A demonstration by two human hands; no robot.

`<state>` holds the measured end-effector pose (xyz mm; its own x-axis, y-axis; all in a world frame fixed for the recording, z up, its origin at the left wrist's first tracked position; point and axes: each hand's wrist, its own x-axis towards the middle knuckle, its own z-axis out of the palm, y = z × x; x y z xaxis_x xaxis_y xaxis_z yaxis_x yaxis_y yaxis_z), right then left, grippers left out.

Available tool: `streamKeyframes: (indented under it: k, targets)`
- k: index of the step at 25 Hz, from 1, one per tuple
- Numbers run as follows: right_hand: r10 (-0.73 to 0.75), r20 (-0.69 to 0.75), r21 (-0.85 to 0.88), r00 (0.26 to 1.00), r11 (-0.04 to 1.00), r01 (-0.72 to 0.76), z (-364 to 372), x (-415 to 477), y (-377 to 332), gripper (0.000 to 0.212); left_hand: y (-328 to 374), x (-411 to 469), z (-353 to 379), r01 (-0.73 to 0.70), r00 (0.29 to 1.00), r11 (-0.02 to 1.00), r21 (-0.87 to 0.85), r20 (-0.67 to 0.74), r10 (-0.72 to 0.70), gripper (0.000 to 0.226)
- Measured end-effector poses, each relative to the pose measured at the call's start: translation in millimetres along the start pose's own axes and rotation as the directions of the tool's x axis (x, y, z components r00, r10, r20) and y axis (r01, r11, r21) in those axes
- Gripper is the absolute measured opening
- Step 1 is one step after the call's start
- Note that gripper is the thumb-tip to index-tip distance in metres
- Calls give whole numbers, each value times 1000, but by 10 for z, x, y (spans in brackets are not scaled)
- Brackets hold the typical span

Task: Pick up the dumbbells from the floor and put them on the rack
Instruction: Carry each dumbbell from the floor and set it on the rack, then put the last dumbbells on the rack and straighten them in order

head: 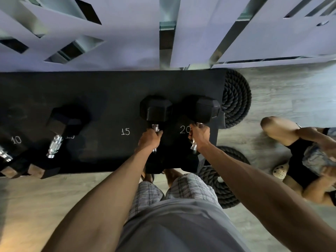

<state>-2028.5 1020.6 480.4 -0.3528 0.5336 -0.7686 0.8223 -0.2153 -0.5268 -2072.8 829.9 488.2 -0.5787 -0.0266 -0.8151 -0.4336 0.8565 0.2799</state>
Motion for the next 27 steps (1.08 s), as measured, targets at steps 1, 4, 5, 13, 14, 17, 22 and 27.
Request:
streamKeyframes:
  k: [1,4,5,13,14,17,22,27]
  targets:
    - [-4,27,-14,1000,1000,4,-11,-9,-5,16,2,-39,-31,-7,1000,996,90,20,6,48]
    - [-40,73,-200,997,978,54,-79,-70,15,24,38,-173,-171,-61,995,940,334,97,30,35]
    - [-64,65,-298,996,951,80,-121,-148,34,29,45,-211,-203,-100,991,916,388,122,56,32]
    - [-325,-99,-413,941,873,258,-391,-1357,755,28,71,-546,-184,-552,831,599,580,439,341,32]
    - [-310,-123,-373,943,895,245,-390,-1545,891,28,40,-638,-148,-602,798,512,612,487,356,31]
    - [-247,-172,-334,953,925,180,-304,-2130,1431,27,-148,-908,-1,-721,687,253,645,619,381,31]
    - [32,-260,-172,965,982,-78,4,-2940,2550,30,-647,-1221,375,-798,570,-79,598,790,224,32]
    - [290,-399,148,870,956,-251,438,-3850,3605,30,-1297,-1681,950,-816,442,-384,432,895,67,23]
